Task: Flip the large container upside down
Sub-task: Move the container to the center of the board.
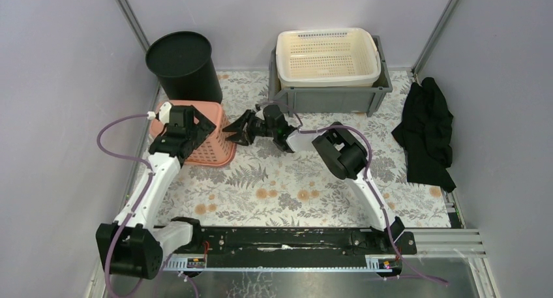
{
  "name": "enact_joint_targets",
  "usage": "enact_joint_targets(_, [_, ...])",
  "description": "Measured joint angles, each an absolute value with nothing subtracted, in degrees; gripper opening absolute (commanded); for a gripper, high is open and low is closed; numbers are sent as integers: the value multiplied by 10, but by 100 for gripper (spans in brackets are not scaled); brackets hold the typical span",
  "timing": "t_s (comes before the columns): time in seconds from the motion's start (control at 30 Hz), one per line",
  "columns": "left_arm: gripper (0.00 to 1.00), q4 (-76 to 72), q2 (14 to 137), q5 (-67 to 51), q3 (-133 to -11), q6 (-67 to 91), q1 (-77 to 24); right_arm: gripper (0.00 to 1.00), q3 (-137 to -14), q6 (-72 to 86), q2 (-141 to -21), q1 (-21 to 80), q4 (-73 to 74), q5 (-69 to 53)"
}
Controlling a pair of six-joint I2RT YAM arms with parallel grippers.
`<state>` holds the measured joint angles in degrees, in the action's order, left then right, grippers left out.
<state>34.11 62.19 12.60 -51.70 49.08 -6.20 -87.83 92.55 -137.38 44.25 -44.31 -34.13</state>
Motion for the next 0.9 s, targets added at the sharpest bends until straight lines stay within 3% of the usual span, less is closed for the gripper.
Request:
enact_joint_targets(0.2, [100,284,672,123,-532,479,-32,53,-991,925,-1437,437,-404,-337])
enact_joint_targets(0.53, [100,240,732,114,-562,461,15,68,-1110,930,-1519,438,-402,-335])
enact_joint_targets(0.73, [100,232,752,94,-574,454,37,73,-1048,917,-1500,438,-445,-338])
enact_joint_targets(0.9, [100,210,770,89,-580,454,39,76,-873,899,-1421,430,-476,-367])
